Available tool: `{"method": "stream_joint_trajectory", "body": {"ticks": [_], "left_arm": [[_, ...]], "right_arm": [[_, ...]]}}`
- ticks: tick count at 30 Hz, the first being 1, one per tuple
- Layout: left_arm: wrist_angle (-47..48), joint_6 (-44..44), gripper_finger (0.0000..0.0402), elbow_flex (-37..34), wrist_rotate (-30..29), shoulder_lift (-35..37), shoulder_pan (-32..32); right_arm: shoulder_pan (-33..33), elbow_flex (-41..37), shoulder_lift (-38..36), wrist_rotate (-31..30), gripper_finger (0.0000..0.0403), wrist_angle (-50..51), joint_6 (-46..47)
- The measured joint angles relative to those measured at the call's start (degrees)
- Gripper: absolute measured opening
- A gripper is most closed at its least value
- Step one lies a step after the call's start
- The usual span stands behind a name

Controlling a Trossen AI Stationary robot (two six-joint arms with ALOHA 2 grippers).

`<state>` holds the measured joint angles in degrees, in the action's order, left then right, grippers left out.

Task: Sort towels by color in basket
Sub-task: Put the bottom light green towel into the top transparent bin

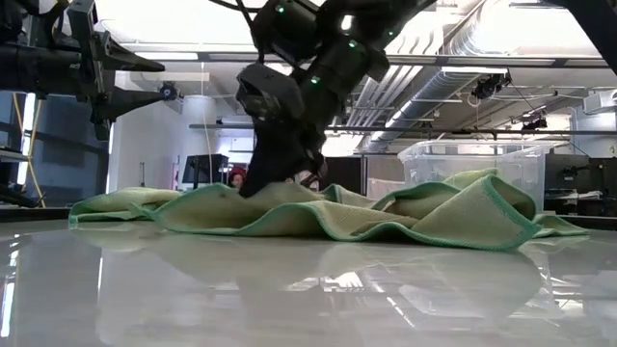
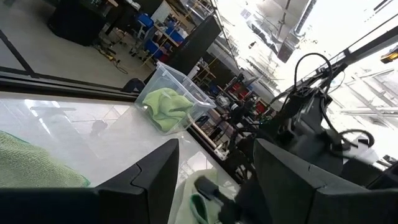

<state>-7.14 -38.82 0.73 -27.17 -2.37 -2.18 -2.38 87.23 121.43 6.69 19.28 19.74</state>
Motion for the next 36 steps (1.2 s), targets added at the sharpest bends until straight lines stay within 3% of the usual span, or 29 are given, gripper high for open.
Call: {"method": "stream_joint_trajectory", "body": {"ticks": [5,14,19,24,32,36], "left_arm": [[0.0,0.0,0.0195,0.0,0.01,0.0,0.01],[0.0,0.0,0.0195,0.0,-0.01,0.0,0.0],[0.04,-0.01,0.0195,0.0,-0.01,0.0,0.0],[0.04,0.02,0.0195,0.0,0.0,0.0,0.0],[0.01,-0.01,0.0195,0.0,-0.01,0.01,0.0],[0.0,-0.01,0.0195,0.0,-0.01,0.02,-0.01]], "right_arm": [[-1.58,-2.35,0.02,-0.14,0.0052,0.01,-0.52],[-2.79,-2.35,0.29,-1.43,0.0197,-0.88,-5.87],[-3.41,-2.35,1.9,-5.17,0.0222,-0.73,-8.45],[-4.08,-2.1,3.95,-6.07,0.0187,-1.58,-7.98],[-4.7,-0.4,4.39,-11.17,0.0017,-0.22,-0.03],[-3.56,4.39,4.47,-12.98,0.002,3.61,0.91]]}}
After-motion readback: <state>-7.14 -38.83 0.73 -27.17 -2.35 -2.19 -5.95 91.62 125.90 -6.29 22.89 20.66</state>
